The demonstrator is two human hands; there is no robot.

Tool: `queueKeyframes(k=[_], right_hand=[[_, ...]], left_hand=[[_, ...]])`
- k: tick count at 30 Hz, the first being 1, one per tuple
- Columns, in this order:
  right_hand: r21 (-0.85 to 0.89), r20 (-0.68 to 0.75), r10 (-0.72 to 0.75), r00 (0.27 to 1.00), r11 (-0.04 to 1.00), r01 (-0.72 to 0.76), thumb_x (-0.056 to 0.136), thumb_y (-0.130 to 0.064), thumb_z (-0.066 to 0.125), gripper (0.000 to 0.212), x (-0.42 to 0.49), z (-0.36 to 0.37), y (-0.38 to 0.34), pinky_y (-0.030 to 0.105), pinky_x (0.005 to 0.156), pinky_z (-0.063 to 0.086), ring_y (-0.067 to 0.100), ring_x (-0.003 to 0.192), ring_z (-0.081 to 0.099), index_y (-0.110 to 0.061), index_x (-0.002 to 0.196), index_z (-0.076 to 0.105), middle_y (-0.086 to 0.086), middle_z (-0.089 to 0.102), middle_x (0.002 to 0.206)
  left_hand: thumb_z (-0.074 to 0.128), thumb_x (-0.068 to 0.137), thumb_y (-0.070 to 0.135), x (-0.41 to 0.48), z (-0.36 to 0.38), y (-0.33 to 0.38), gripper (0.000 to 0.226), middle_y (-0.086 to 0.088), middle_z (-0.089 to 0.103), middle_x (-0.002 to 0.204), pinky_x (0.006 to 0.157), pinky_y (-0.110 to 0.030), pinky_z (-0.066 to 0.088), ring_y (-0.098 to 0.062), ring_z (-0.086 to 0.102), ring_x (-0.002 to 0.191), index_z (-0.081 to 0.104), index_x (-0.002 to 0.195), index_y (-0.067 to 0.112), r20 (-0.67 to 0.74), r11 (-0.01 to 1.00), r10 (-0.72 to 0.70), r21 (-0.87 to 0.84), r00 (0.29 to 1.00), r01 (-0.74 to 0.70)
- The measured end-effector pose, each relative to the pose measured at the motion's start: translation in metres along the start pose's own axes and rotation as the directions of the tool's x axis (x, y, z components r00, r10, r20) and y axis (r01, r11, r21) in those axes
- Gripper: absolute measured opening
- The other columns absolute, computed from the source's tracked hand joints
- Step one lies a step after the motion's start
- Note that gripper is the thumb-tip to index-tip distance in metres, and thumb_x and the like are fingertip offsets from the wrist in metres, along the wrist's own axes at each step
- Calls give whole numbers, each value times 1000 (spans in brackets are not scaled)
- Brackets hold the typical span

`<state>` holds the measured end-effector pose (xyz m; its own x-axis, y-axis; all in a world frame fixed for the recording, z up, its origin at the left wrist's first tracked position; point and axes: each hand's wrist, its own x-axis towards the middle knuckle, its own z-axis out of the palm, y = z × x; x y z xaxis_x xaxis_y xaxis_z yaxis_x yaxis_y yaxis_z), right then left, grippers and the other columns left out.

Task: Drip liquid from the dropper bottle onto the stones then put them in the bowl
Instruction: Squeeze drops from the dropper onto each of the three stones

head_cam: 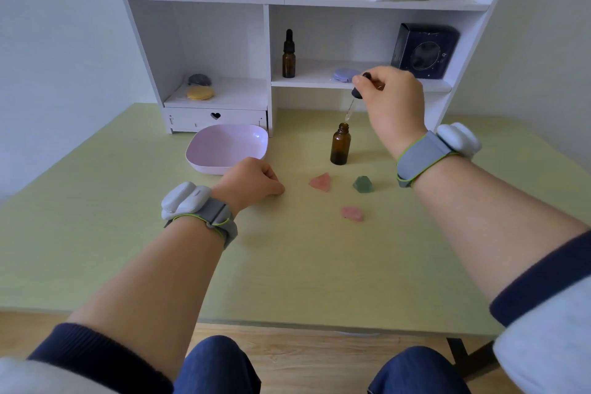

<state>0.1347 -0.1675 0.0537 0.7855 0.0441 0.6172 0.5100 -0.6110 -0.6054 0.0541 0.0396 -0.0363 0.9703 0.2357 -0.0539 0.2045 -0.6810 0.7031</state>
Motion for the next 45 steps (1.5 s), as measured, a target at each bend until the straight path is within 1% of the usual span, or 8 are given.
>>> queueKeyframes(k=[9,16,17,21,31,34,41,45], right_hand=[[-50,62,-5,998,999,8,93,-27,59,27,2,16,11,30,67,45,27,78,62,-6,89,75,9,72,81],[-99,162,73,984,993,-58,91,-29,61,24,-2,26,20,22,48,28,9,54,44,-14,74,68,-7,52,57],[-107,177,77,981,993,-59,92,-30,61,26,-3,27,21,21,48,28,10,54,44,-13,74,68,-5,52,57],[-110,202,77,976,992,-55,92,-29,61,28,-4,29,25,25,51,31,22,63,47,-8,73,67,4,56,63],[-94,211,103,972,992,-84,91,-24,62,29,-9,35,30,29,60,37,23,64,47,-4,70,66,4,53,58],[-96,207,90,974,993,-71,91,-23,62,29,-9,35,31,29,61,37,23,63,46,-8,66,64,0,47,53],[-147,208,50,977,989,-19,92,-22,60,35,-9,35,30,30,59,32,25,62,42,1,66,62,8,46,58],[-157,209,46,977,988,-13,92,-22,60,33,-8,35,29,32,61,38,25,63,45,4,71,66,16,54,64]], left_hand=[[73,74,19,1,-1,-2,14,2,60,65,65,-28,46,-16,52,62,71,80,7,10,1000,4,-15,1000,-4],[74,74,19,2,-2,-2,10,3,60,62,60,-25,45,-15,51,58,70,76,9,20,1000,14,-12,1000,-14],[74,74,19,2,-2,-2,11,3,60,63,60,-25,46,-15,51,59,70,77,9,20,1000,15,-12,1000,-14],[74,74,20,2,-2,-3,11,4,60,63,58,-23,45,-13,51,57,71,78,10,22,1000,13,-7,1000,-13],[74,74,19,2,-3,-2,11,4,60,62,57,-22,43,-12,50,56,71,78,9,32,1000,12,-14,999,-12],[74,74,19,2,-3,-2,10,5,59,61,56,-22,43,-12,50,55,70,77,9,33,1000,14,-12,999,-14],[74,74,18,2,-3,-2,11,6,59,60,54,-21,42,-11,49,54,71,78,8,29,1000,16,-18,999,-15],[74,74,18,2,-3,-2,11,6,59,60,55,-22,42,-11,49,55,71,77,9,33,1000,16,-18,999,-15]])
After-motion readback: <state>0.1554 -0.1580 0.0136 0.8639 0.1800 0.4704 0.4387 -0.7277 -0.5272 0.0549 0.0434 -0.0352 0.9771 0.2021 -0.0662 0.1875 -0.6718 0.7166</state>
